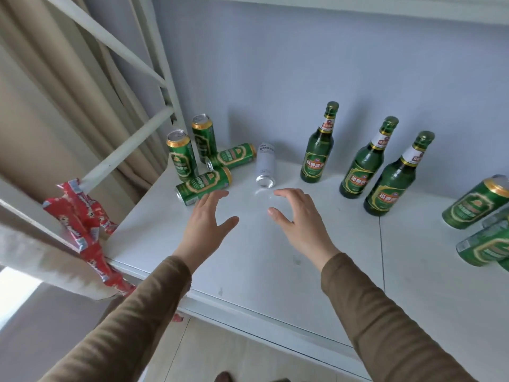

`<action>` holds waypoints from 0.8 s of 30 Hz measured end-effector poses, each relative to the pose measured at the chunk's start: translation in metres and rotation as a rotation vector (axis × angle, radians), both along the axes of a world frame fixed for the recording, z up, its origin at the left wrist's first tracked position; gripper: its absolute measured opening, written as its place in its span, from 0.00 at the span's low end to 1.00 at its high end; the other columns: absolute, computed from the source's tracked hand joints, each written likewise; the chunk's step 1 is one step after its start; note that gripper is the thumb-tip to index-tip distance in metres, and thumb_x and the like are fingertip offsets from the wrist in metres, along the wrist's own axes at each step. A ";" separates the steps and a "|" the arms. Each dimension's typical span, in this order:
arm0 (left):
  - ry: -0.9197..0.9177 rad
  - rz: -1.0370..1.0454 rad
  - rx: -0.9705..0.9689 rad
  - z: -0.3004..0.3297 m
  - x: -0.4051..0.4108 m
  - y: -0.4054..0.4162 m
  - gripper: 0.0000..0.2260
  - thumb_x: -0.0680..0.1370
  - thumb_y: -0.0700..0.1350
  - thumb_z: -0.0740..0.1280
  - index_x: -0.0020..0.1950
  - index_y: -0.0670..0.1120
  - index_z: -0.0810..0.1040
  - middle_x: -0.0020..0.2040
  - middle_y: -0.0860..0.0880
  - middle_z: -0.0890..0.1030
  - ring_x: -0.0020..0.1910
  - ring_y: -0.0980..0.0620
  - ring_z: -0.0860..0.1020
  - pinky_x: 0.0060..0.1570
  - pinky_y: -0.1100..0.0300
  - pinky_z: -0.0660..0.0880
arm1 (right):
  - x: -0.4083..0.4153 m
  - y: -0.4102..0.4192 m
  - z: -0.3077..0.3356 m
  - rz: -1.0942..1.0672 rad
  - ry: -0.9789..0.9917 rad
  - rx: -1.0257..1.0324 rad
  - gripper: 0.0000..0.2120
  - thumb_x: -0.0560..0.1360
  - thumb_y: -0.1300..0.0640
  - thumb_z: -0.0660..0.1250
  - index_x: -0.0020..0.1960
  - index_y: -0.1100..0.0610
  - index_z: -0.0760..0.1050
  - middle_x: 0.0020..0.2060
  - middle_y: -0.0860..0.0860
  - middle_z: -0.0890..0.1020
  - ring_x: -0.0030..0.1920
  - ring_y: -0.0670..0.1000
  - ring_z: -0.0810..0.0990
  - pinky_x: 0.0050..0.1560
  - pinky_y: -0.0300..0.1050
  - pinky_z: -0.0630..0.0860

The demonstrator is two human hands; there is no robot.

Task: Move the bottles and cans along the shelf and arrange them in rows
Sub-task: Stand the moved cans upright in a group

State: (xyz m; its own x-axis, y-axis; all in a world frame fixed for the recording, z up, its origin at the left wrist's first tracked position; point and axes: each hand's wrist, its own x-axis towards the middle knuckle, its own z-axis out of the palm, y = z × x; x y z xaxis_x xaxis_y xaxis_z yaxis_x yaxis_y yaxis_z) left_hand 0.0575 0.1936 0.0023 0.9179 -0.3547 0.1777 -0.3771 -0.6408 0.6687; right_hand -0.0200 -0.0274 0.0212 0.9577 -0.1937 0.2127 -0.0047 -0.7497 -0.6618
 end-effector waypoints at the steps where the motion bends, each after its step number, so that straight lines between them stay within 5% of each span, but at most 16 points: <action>1: 0.008 -0.009 0.000 -0.001 0.011 0.005 0.25 0.76 0.50 0.74 0.71 0.51 0.71 0.69 0.53 0.73 0.68 0.51 0.69 0.65 0.60 0.64 | 0.006 0.004 -0.002 -0.014 0.006 0.008 0.19 0.80 0.48 0.66 0.69 0.53 0.73 0.64 0.47 0.75 0.64 0.50 0.71 0.63 0.45 0.70; 15: 0.048 0.017 0.089 -0.022 0.126 0.023 0.24 0.75 0.47 0.75 0.69 0.49 0.73 0.64 0.49 0.75 0.62 0.48 0.73 0.61 0.57 0.69 | 0.107 0.024 -0.052 -0.036 0.106 0.152 0.20 0.80 0.47 0.66 0.69 0.54 0.73 0.64 0.50 0.77 0.64 0.51 0.74 0.62 0.43 0.70; 24: 0.107 0.015 0.280 -0.036 0.179 0.020 0.24 0.77 0.55 0.70 0.70 0.50 0.70 0.64 0.48 0.78 0.59 0.46 0.77 0.57 0.51 0.75 | 0.188 -0.007 -0.060 -0.393 0.149 0.227 0.22 0.79 0.49 0.68 0.69 0.58 0.72 0.63 0.58 0.74 0.64 0.59 0.70 0.61 0.50 0.70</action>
